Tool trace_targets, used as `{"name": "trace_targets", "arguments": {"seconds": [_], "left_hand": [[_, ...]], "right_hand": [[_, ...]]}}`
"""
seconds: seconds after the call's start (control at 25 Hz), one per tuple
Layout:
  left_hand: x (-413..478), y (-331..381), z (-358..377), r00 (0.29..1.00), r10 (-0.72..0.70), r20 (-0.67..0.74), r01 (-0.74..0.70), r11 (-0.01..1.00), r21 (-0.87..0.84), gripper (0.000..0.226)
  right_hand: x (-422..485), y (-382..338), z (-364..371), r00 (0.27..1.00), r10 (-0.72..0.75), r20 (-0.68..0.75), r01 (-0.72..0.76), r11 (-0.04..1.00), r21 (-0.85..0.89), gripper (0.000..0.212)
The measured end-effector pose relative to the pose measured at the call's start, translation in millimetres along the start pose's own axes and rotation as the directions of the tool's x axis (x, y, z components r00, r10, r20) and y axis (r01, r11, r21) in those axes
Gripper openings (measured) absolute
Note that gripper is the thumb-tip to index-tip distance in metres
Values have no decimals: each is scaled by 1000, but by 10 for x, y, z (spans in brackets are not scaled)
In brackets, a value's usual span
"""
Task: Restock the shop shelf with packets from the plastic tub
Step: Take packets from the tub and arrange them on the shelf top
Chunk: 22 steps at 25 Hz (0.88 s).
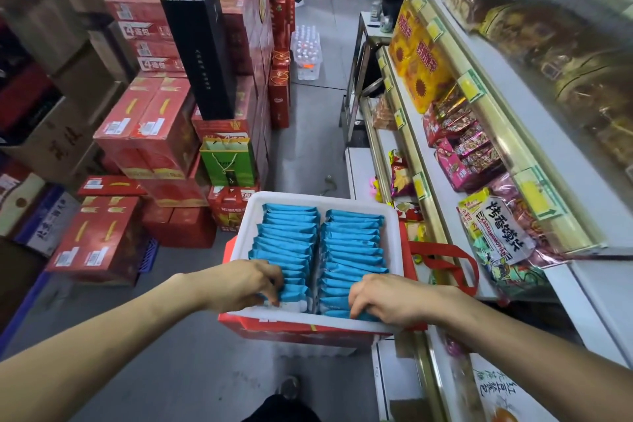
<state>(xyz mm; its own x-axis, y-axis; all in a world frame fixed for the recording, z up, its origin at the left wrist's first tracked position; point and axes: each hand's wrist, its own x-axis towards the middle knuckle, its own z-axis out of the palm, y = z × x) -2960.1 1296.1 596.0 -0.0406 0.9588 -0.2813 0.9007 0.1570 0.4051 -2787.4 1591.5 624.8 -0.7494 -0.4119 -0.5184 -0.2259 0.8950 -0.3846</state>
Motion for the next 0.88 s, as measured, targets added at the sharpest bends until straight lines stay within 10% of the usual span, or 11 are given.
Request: {"name": "trace_targets", "arguments": {"seconds": [0.4,0.88], "left_hand": [[163,-11,-389,994,-99,-47,94,990,-109,17],[217,-10,-410,991,-122,50,130,969,-210,22]], "right_hand": [[9,131,-346,921,251,-297,-97,887,451,27],[-34,121,-266,940,253,-230,-126,882,454,28]]}}
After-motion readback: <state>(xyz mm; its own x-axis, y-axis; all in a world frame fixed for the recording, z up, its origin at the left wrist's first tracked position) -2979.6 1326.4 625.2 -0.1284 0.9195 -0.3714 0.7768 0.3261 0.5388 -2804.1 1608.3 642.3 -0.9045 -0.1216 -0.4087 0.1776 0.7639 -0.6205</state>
